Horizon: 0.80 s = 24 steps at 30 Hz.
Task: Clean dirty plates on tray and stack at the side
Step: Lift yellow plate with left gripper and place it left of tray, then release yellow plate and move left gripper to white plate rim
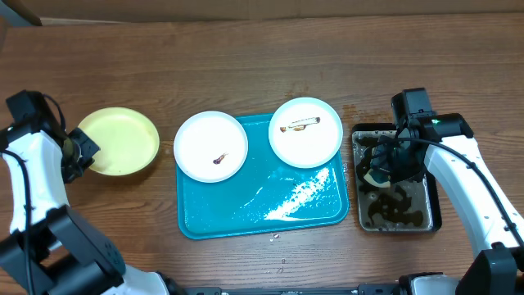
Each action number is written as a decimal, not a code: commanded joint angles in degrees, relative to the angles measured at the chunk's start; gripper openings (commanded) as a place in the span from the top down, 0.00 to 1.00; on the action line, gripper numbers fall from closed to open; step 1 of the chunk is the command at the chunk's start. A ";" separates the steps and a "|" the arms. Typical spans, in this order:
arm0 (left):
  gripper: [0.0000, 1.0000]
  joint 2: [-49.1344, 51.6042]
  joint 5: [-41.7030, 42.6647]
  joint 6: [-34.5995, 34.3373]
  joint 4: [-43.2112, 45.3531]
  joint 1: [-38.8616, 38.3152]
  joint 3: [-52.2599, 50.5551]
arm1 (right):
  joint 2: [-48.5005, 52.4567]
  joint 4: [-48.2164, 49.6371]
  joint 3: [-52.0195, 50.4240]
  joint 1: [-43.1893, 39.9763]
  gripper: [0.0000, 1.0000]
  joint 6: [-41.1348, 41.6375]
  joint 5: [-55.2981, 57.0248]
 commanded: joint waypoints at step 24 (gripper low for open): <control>0.58 -0.44 24.92 10.71 -11.74 -12.24 5.64 | 0.17 9.92 -0.09 -5.86 0.96 -3.15 -0.13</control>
